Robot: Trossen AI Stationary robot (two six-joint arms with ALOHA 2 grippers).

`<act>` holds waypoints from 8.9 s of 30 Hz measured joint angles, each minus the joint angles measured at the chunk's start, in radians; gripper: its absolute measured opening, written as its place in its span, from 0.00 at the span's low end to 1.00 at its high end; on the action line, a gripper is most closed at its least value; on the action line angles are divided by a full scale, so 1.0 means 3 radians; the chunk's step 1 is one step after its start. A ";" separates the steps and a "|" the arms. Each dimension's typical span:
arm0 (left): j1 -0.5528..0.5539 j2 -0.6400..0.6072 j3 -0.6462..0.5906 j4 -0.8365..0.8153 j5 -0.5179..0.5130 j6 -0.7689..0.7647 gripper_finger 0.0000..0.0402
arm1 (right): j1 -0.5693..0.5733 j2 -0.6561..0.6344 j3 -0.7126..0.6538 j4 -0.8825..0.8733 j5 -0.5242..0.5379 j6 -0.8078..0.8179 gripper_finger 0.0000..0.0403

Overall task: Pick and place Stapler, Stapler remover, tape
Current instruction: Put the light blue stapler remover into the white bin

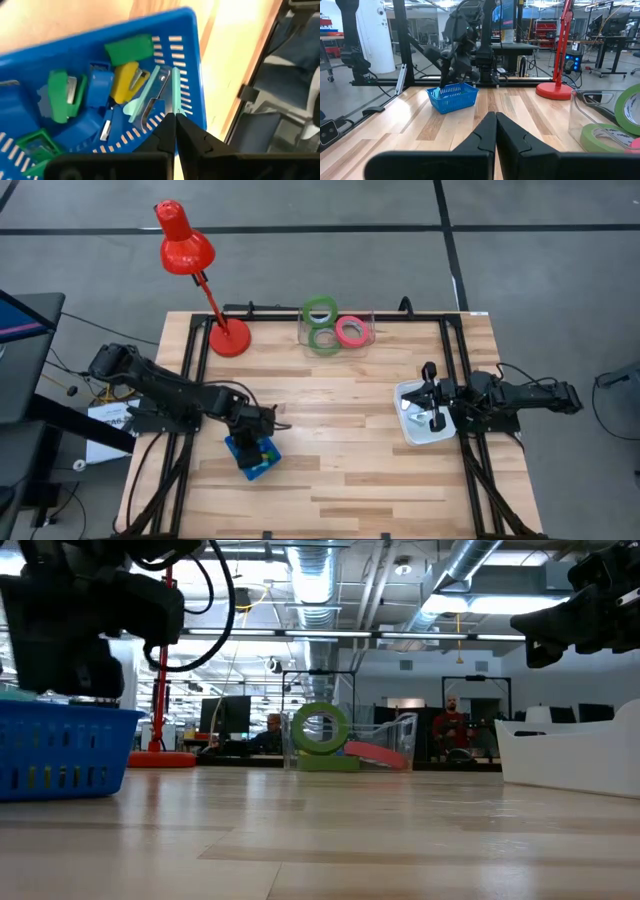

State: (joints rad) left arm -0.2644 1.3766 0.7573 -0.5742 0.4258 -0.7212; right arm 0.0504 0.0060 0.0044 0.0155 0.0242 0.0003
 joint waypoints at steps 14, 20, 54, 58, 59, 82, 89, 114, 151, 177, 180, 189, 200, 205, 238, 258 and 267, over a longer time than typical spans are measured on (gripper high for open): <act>0.0123 -0.0427 0.0000 -0.0005 0.0057 -0.0061 0.01 | 0.0000 0.0000 0.0000 0.0000 0.0000 0.0000 0.00; 0.0126 -0.0529 0.0003 -0.0006 0.0064 -0.0095 0.01 | -0.0001 0.0000 0.0000 0.0001 0.0000 0.0000 0.00; 0.1216 -0.0096 0.0704 0.0125 0.0185 0.0595 0.01 | 0.0000 0.0000 0.0000 0.0001 0.0001 0.0000 0.00; 0.1277 0.0114 0.0901 0.0130 0.0265 0.0717 0.01 | 0.0000 0.0001 0.0000 0.0000 0.0001 0.0000 0.00; 0.1287 0.0159 0.0946 0.0129 0.0271 0.0741 0.01 | 0.0000 0.0000 0.0000 0.0000 0.0000 0.0000 0.00; 0.1300 0.0787 0.1767 0.0334 0.0289 0.0903 0.01 | 0.0000 0.0000 0.0000 0.0000 0.0001 0.0000 0.00; 0.1311 0.0787 0.1767 0.0441 0.0288 0.0904 0.01 | -0.0001 0.0001 0.0000 0.0001 0.0001 0.0000 0.00; 0.1323 0.0778 0.1765 0.0886 0.0279 0.0805 0.01 | -0.0001 0.0001 0.0000 0.0001 0.0000 0.0000 0.00; 0.1323 0.0775 0.1765 0.1000 0.0322 0.0690 0.01 | -0.0001 0.0000 0.0000 0.1348 0.0007 0.0346 0.00; 0.1323 0.0774 0.1764 0.1036 0.0349 0.0692 0.01 | -0.0008 0.0933 0.1346 0.0993 0.0196 -0.0118 0.00; 0.1323 0.0774 0.1764 0.1036 0.0357 0.0692 0.01 | -0.0006 0.1255 0.1557 0.0882 0.0190 -0.0258 0.00; 0.1322 0.0774 0.1764 0.1047 0.0360 0.0630 0.01 | 0.0088 0.1868 0.1916 0.0459 0.0186 -0.0672 0.00; 0.1322 0.0774 0.1763 0.1080 0.0418 0.0544 0.01 | 0.0093 0.2034 0.1943 0.0181 0.0311 -0.0595 0.26; 0.1322 0.0773 0.1762 0.1105 0.0419 0.0515 0.01 | 0.0093 0.2093 0.1943 -0.0013 0.0360 -0.0620 0.48; 0.1323 0.0773 0.1762 0.1273 0.0421 0.0516 0.01 | 0.0718 0.3682 0.1944 0.0848 0.0694 -0.0676 0.69; 0.1351 0.0773 0.1762 0.1571 0.0402 0.0456 0.01 | 0.1321 0.4588 0.2201 0.1662 0.2196 -0.1134 0.69; 0.1354 0.0773 0.1762 0.1596 0.0392 0.0456 0.01 | 0.1425 0.5068 0.2625 0.1664 0.3079 -0.1053 0.69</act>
State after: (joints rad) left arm 0.1417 1.6085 1.2858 -0.0953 0.5434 -0.5842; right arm 0.4778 1.5264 0.7918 0.5147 0.9479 -0.3158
